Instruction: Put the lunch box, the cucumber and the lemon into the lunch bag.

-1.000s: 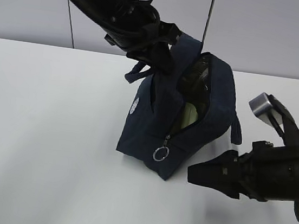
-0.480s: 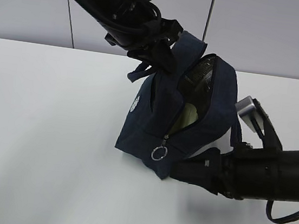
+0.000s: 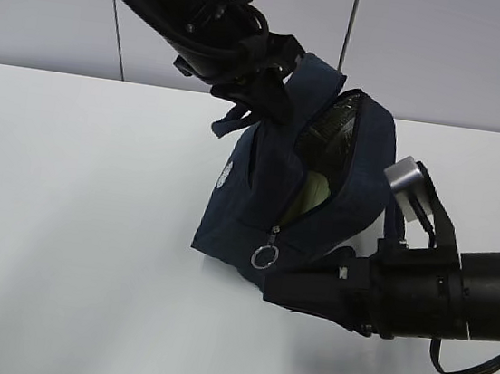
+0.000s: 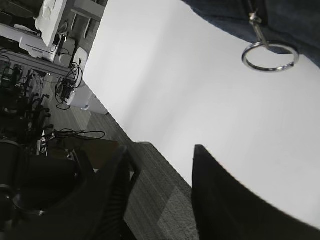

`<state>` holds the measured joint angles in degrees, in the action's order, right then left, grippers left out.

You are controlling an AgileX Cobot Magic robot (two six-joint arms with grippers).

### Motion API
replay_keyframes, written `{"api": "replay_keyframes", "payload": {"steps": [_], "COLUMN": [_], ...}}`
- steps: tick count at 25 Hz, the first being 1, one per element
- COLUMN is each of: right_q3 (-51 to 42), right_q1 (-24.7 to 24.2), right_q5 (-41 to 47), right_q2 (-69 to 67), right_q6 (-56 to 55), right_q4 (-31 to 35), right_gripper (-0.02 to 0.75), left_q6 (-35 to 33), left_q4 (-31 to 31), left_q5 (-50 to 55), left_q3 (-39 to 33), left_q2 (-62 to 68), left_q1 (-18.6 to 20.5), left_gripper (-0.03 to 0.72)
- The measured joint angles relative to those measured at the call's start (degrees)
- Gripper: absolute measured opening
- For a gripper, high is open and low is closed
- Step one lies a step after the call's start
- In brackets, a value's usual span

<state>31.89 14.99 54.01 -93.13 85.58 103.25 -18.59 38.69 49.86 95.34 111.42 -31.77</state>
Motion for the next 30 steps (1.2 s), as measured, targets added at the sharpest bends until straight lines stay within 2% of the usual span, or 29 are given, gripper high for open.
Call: {"api": "replay_keyframes", "payload": {"steps": [9,13,20,24,30], "right_q3": [0.0,0.0,2.3,2.7,4.2], "right_q1": [1.4,6.4,16.7,19.0,21.9], "right_q5": [-8.1,-16.0,-35.2,-43.3,-49.5], "right_q2": [2.2,4.2,6.7,6.7,6.7], "right_q6": [8.8,9.9,9.1,5.6,0.3], "right_q4": [0.2,0.2,0.6,1.1,1.4], "right_gripper": [0.249,0.244,0.244,0.244,0.244], "left_q6": [0.0,0.0,0.0,0.0,0.0], "left_q4": [-1.0,-1.3,-1.6,-1.6,-1.7], "left_q5": [0.2,0.2,0.3,0.4,0.6], "left_q3": [0.0,0.0,0.0,0.0,0.0], "left_q2": [0.0,0.0,0.0,0.0,0.0], "left_q1": [0.0,0.0,0.0,0.0,0.0], "left_gripper": [0.008,0.008,0.008,0.008,0.008]}}
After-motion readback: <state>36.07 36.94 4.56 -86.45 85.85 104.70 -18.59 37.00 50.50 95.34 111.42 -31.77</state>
